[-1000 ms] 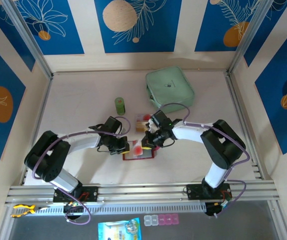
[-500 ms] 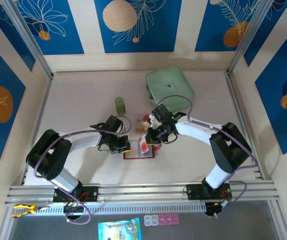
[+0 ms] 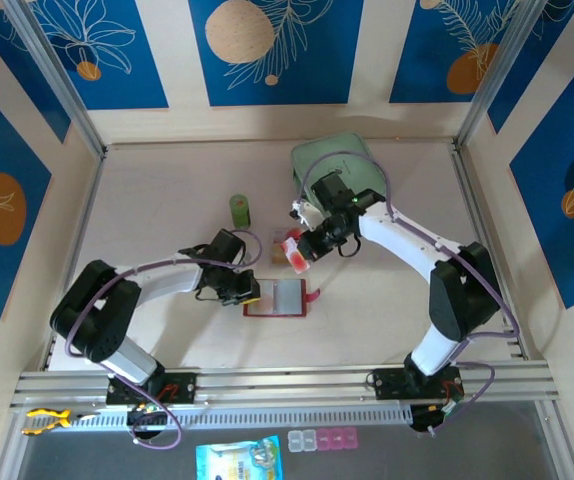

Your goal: Take the credit cards out of the card holder

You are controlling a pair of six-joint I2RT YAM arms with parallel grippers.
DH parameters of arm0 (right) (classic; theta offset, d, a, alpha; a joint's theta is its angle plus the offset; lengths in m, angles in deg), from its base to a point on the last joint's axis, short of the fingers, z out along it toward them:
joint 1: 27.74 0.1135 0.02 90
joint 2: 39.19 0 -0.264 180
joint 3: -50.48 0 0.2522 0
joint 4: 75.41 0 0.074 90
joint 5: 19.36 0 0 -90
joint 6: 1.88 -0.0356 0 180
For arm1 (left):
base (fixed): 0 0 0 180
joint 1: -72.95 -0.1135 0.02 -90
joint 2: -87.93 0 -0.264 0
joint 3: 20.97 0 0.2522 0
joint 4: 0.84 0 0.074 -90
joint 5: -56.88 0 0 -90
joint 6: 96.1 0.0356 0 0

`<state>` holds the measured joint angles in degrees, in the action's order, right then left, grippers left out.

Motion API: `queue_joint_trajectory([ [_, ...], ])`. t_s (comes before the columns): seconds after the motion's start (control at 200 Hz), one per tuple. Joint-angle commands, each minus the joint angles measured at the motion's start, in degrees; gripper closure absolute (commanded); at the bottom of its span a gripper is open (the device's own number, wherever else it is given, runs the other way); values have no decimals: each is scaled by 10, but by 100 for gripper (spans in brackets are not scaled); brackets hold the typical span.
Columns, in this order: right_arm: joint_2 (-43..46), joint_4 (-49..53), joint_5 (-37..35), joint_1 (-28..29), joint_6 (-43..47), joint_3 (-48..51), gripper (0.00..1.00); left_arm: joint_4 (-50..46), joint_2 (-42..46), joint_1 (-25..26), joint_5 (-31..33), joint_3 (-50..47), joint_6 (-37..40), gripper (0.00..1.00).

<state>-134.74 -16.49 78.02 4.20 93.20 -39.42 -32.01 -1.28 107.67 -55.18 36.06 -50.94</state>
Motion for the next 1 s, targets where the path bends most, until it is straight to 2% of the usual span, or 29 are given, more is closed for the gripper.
queue_joint_trajectory([
  [0.0, -22, 65, -34, -4, 187, -48, 100, -24, 21, -4, 15, 12, 10, 86],
  [0.145, -56, 79, -106, -5, 294, -99, 100, -29, 29, -14, 19, 12, 12, 86],
  [0.365, -129, 130, -120, -10, 376, -211, 100, -39, 36, -25, 20, 17, 16, 86],
  [0.635, -200, 162, -112, -12, 411, -300, 100, -47, 44, -39, 21, 18, 21, 85],
  [0.905, -228, 153, -99, -9, 422, -309, 100, -44, 45, -48, 19, 13, 24, 85],
  [0.945, -228, 152, -99, -9, 421, -308, 95, -45, 45, -49, 20, 12, 23, 85],
  [0.995, -229, 143, -105, -9, 417, -306, 84, -44, 45, -50, 19, 12, 23, 85],
])
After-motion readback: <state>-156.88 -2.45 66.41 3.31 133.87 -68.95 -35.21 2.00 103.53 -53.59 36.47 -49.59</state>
